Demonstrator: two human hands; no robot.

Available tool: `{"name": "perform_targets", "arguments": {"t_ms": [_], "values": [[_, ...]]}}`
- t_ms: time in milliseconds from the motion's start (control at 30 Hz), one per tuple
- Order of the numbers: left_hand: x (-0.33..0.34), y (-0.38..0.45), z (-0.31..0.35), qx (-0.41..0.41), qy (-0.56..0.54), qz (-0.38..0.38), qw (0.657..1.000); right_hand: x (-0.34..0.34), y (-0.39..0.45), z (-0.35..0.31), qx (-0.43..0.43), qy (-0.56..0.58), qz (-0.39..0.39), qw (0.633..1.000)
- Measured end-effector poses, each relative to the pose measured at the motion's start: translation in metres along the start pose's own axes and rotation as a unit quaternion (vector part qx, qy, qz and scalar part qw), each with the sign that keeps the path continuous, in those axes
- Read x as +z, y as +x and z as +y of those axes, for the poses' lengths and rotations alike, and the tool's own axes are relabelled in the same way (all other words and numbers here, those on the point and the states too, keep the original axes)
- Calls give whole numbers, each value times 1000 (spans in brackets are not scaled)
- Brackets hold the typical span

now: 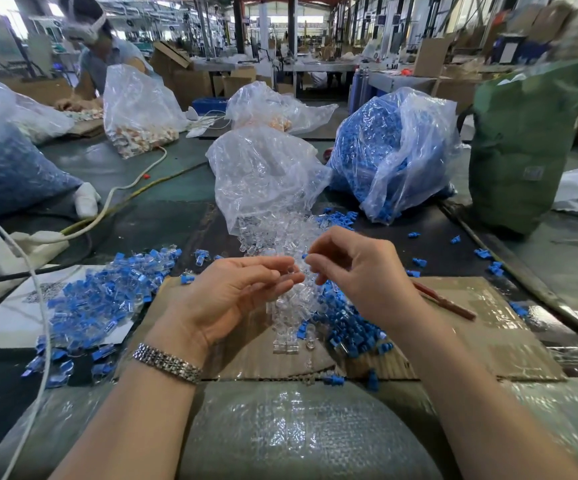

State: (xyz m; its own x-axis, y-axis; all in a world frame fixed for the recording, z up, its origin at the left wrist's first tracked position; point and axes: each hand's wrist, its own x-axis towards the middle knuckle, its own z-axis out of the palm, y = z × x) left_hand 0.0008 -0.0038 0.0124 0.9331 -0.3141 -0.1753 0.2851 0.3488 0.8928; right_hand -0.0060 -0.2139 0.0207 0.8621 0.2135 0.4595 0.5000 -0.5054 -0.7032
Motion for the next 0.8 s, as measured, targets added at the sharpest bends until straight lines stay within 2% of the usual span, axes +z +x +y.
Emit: {"name": "perform_targets", "arguments": {"t_ms": [200, 300, 400, 533, 667, 800], "values": [[7, -4, 2, -7, 13, -8, 1000, 9, 0, -1, -87, -68, 0, 994], [7, -4, 2, -9, 22, -16, 1000, 9, 0, -1, -103, -105, -20, 989], [6, -3, 1, -16, 35, -26, 999, 9, -1, 0, -105, -122, -43, 986], [3, -1, -1, -2, 60, -35, 998, 10, 0, 2, -112, -125, -31, 985], [5, -1, -3, 30, 96, -5, 995, 11, 1, 2, -91, -90, -20, 992], [4, 0, -4, 55, 100, -11, 993, 9, -1, 1, -49, -39, -18, 998]]}}
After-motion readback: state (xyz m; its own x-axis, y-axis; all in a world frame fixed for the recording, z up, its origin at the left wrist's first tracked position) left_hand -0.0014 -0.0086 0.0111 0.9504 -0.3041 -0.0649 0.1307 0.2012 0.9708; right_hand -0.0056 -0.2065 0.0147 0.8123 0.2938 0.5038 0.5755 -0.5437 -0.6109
